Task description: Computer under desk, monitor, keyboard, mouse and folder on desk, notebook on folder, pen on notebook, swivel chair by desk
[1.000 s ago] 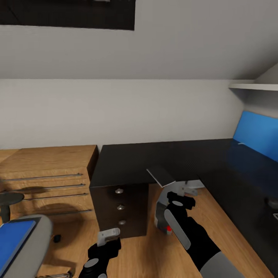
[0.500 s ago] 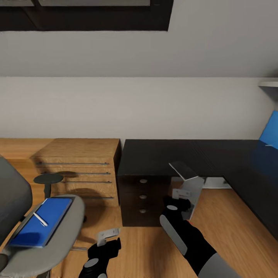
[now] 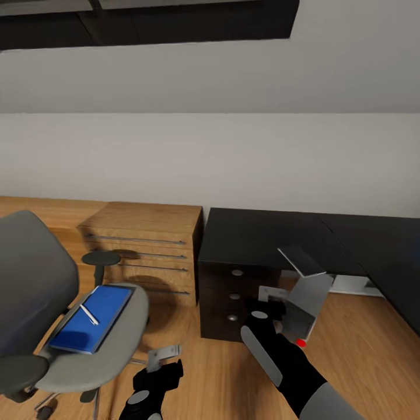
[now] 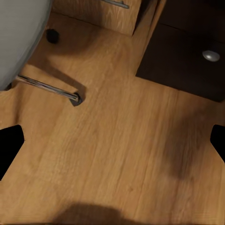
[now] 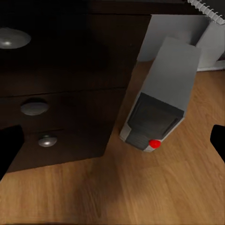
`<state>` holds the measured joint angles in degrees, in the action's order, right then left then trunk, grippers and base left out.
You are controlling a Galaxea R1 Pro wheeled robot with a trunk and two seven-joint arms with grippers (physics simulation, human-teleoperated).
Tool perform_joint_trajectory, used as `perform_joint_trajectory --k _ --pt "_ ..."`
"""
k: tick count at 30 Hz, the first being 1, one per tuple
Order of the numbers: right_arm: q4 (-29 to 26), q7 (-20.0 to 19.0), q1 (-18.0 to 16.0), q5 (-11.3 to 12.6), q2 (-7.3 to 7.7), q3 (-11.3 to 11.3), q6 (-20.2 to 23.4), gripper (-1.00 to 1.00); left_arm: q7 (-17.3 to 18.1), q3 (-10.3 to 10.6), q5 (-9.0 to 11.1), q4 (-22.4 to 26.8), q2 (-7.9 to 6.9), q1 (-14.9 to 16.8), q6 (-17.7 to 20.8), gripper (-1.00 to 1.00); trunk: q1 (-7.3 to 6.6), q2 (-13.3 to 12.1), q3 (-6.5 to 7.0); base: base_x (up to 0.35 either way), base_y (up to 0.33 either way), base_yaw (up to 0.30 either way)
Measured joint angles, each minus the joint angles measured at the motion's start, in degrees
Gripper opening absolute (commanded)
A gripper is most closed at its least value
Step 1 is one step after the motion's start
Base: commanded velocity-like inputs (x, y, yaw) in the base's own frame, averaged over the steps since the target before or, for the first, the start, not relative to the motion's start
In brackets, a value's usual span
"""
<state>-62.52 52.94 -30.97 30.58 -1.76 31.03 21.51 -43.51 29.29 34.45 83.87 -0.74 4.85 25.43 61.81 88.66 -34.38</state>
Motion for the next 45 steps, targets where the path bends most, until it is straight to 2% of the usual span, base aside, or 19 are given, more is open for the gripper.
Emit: perform_joint_trajectory --k 10,19,30,35,39,45 --pt "-0.46 -0.79 0.01 -0.13 0.13 0.00 -0.37 1.00 -0.18 -0.02 -0.01 -0.02 -0.05 0.01 0.00 1.00 0.00 0.00 -0.10 0.000 0.000 0.020" --pt "-0.93 -0.69 -0.01 -0.10 0.11 -0.29 -4.51 1.00 -0.30 -0.08 -0.06 0.01 -0.09 0.01 0.00 1.00 0.00 0.00 -0.10 0.000 0.000 0.019" --pt "0.04 -0.64 -0.02 -0.04 -0.03 -0.02 -4.82 1.00 -0.39 -0.15 0.07 0.09 0.00 0.00 0.00 1.00 0.01 0.00 -0.13 -0.075 0.000 0.270" --pt "0.99 -0.73 -0.04 0.07 -0.07 -0.06 -6.49 1.00 -0.40 -0.20 0.08 0.08 -0.06 0.00 0.00 1.00 0.01 0.00 -0.24 -0.108 0.000 0.170" --pt "1.63 -0.63 -0.03 -0.04 0.02 -0.13 -8.34 1.00 -0.34 -1.71 0.07 0.07 -0.01 0.01 0.00 1.00 0.01 0.00 -0.26 -0.109 0.000 0.024" --pt "1.78 -0.60 -0.02 -0.06 -0.02 -0.15 -8.94 1.00 -0.33 -2.18 0.08 0.07 -0.04 0.01 0.00 1.00 0.01 0.00 -0.26 -0.109 0.000 0.011"
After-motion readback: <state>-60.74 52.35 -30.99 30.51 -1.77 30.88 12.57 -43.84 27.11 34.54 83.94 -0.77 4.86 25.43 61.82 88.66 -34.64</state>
